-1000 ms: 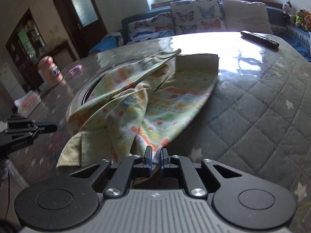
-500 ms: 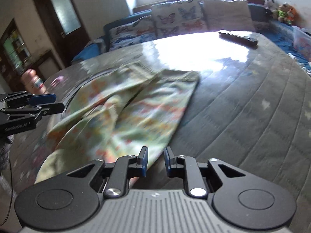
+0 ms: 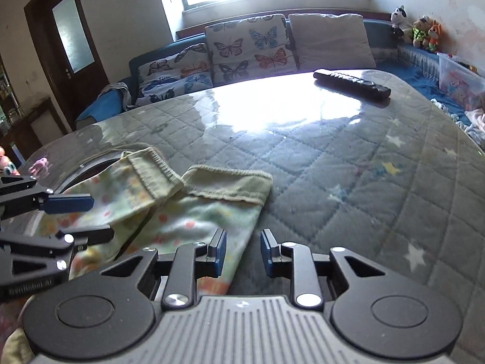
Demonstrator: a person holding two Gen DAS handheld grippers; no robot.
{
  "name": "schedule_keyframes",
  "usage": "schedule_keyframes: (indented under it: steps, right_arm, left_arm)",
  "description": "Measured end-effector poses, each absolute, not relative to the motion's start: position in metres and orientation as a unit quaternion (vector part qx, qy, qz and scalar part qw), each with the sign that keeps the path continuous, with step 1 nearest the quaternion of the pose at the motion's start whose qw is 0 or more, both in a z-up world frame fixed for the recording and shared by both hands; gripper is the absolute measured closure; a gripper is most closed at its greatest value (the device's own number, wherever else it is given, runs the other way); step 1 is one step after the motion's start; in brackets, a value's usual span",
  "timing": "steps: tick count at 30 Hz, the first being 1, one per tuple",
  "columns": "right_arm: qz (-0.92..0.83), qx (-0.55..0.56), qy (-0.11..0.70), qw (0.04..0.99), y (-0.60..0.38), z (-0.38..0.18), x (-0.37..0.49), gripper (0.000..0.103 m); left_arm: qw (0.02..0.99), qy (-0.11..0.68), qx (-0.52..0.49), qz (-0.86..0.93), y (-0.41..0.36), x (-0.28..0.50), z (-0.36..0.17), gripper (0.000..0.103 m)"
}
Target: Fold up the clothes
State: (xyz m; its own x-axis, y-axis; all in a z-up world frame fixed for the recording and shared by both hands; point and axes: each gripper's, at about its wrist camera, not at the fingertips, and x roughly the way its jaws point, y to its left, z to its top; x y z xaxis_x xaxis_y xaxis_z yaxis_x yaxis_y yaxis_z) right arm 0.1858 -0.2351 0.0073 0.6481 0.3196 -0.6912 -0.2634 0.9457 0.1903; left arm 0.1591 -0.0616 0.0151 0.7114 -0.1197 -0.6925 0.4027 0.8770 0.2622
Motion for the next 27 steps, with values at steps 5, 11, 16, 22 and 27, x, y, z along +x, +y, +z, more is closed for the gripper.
schedule_keyframes:
  steps: [5,11,16,22,27]
  right_arm:
    - [0.139,0.016,0.379,0.915,-0.223,0.001,0.201,0.074]
    - [0.143,0.006,0.373,0.917,-0.214,-0.001,0.204,0.091]
    - [0.135,0.019,0.368,0.920,-0.218,-0.001,0.202,0.100]
    - [0.112,0.025,0.366,0.924,-0.237,0.001,0.195,0.102]
    - [0.085,0.030,0.368,0.925,-0.257,0.000,0.187,0.102]
  left_arm:
    - [0.898,0.358,0.219,-0.136,-0.069,0.174,0.004,0.064]
    - [0.905,0.348,0.212,-0.120,-0.061,0.175,0.001,0.093]
    - [0.926,0.322,0.176,-0.089,-0.035,0.169,0.020,0.098]
    - [0.942,0.313,0.121,-0.011,0.018,0.164,0.037,0.099]
    - [0.945,0.308,0.083,0.069,0.075,0.148,0.046,0.099]
